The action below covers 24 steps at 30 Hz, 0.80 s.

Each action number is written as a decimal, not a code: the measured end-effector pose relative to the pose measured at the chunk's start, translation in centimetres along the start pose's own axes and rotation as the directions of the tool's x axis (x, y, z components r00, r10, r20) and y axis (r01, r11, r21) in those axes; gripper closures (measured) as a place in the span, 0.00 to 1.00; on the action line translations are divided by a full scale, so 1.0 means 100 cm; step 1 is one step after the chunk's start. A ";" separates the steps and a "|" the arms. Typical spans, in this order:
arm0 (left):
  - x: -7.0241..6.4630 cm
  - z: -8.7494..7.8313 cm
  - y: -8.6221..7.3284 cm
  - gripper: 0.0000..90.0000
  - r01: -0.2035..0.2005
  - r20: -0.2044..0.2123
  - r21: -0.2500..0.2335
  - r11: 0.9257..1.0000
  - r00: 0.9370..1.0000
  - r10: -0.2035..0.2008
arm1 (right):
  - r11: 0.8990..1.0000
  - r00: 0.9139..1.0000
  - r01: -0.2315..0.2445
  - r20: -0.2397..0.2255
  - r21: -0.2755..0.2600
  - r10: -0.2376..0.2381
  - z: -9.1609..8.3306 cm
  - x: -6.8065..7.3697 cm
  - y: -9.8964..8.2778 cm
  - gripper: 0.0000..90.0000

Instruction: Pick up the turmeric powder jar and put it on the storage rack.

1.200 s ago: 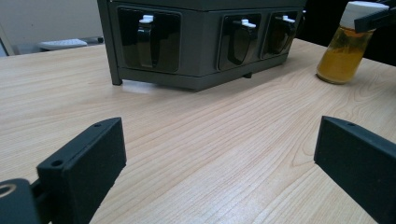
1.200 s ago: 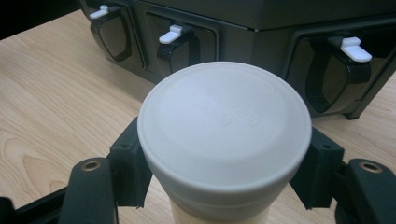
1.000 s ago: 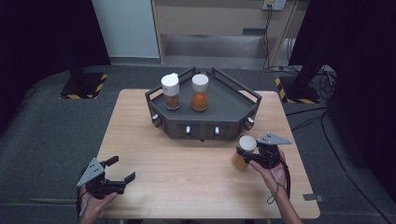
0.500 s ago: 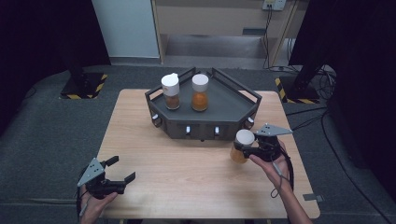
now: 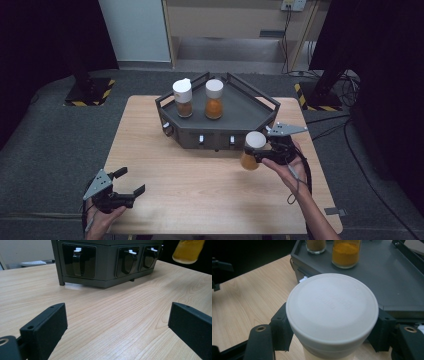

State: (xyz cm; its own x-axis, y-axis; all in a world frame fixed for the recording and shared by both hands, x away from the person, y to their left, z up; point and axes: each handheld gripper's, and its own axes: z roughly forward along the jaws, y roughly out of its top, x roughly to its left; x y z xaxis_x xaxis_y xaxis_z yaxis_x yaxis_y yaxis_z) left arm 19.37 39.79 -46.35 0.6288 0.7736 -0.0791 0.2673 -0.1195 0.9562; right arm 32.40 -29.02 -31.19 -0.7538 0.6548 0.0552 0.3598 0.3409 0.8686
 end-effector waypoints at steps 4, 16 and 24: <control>0.000 0.000 0.000 0.01 0.000 0.001 0.001 1.000 1.000 0.000 | 1.000 1.000 0.019 0.003 0.011 -0.019 0.000 0.002 0.017 0.37; 0.001 0.001 0.000 0.01 0.005 0.004 0.001 1.000 1.000 -0.005 | 0.999 0.999 0.029 0.013 0.033 -0.029 0.004 0.002 0.055 0.37; 0.001 0.000 -0.001 0.01 0.008 0.004 -0.002 1.000 1.000 -0.008 | 0.999 1.000 0.021 0.018 0.033 -0.021 0.006 -0.002 0.080 0.37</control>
State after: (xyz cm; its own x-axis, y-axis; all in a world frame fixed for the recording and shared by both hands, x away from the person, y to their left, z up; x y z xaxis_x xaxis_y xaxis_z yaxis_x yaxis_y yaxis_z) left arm 19.45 39.87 -46.43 0.6299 0.7717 -0.0877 0.2708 -0.1124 0.9561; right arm 35.73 -26.00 -24.52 -0.7512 0.6595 0.0280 0.3622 0.3764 0.8527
